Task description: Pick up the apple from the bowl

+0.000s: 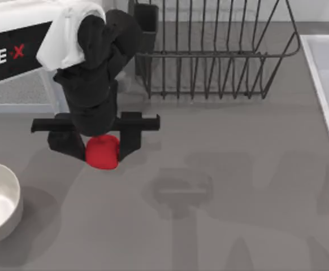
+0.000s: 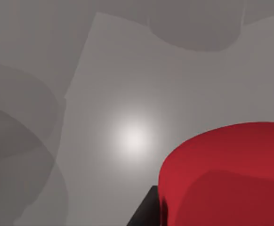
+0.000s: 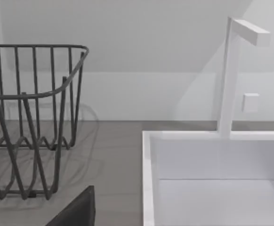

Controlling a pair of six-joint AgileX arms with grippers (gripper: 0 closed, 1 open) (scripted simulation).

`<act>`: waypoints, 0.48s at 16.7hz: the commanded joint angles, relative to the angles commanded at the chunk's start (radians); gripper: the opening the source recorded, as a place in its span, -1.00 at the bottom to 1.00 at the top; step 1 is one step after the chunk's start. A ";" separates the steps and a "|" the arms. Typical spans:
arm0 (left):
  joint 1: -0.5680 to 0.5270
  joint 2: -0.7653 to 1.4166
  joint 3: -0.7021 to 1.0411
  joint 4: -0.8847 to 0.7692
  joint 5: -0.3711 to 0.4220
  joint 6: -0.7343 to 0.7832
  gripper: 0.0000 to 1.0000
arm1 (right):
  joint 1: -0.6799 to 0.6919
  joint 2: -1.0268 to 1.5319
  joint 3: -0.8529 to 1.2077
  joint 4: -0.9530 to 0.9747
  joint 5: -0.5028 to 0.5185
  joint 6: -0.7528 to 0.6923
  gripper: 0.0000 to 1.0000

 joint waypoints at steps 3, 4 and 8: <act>0.000 0.022 -0.106 0.124 0.000 0.000 -1.00 | 0.000 0.000 0.000 0.000 0.000 0.000 1.00; -0.001 0.027 -0.126 0.144 0.000 0.000 -1.00 | 0.000 0.000 0.000 0.000 0.000 0.000 1.00; -0.001 0.030 -0.137 0.155 0.000 0.000 -1.00 | 0.000 0.000 0.000 0.000 0.000 0.000 1.00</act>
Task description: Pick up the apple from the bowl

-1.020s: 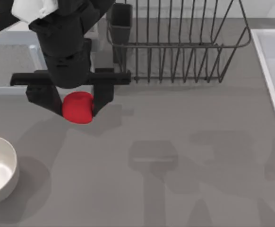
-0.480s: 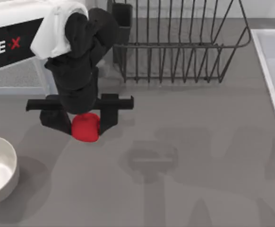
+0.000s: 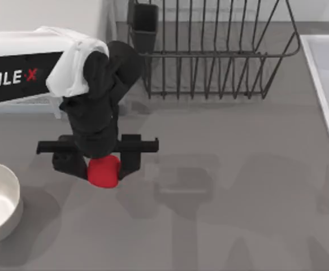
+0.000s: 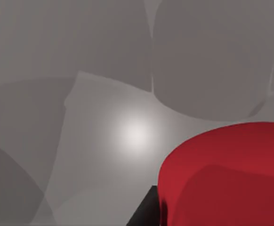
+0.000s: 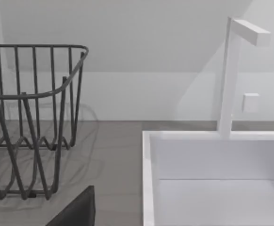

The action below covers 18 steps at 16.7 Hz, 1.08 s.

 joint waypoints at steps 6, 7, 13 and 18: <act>0.000 0.000 0.000 0.000 0.000 0.000 -0.25 | 0.000 0.000 0.000 0.000 0.000 0.000 1.00; 0.000 0.000 0.000 0.000 0.000 0.000 -0.10 | 0.000 0.000 0.000 0.000 0.000 0.000 1.00; 0.000 0.000 0.000 0.000 0.000 0.000 0.81 | 0.000 0.000 0.000 0.000 0.000 0.000 1.00; 0.000 0.000 0.000 0.000 0.000 0.000 1.00 | 0.000 0.000 0.000 0.000 0.000 0.000 1.00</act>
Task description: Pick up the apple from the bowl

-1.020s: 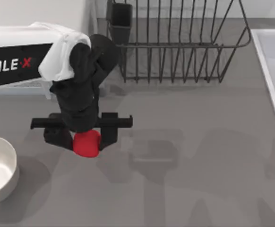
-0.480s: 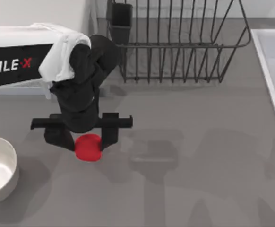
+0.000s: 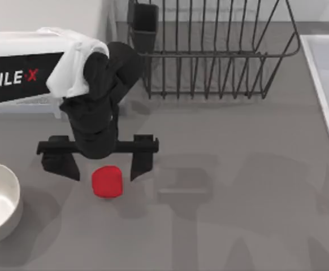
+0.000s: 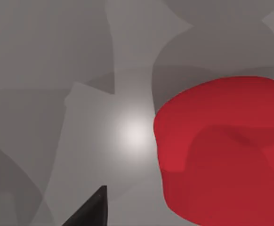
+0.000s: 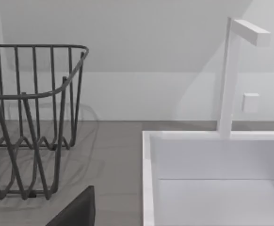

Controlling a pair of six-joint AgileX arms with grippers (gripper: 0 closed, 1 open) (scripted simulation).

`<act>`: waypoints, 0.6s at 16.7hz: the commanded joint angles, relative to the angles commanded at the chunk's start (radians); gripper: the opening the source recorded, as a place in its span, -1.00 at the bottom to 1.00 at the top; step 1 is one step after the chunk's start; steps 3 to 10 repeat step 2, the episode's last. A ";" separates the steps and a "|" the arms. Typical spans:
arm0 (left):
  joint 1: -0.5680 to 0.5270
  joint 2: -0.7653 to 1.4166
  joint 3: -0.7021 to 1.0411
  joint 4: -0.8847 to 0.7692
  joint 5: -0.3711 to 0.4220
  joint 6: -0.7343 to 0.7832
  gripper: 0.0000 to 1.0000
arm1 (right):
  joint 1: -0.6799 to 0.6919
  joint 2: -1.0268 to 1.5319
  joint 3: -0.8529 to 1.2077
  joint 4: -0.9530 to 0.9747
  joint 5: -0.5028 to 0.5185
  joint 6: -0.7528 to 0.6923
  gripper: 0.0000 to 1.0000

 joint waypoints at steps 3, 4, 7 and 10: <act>0.000 0.000 0.000 0.000 0.000 0.000 1.00 | 0.000 0.000 0.000 0.000 0.000 0.000 1.00; 0.000 0.000 0.000 0.000 0.000 0.000 1.00 | 0.000 0.000 0.000 0.000 0.000 0.000 1.00; 0.000 0.000 0.000 0.000 0.000 0.000 1.00 | 0.000 0.000 0.000 0.000 0.000 0.000 1.00; 0.000 0.000 0.000 0.000 0.000 0.000 1.00 | 0.000 0.000 0.000 0.000 0.000 0.000 1.00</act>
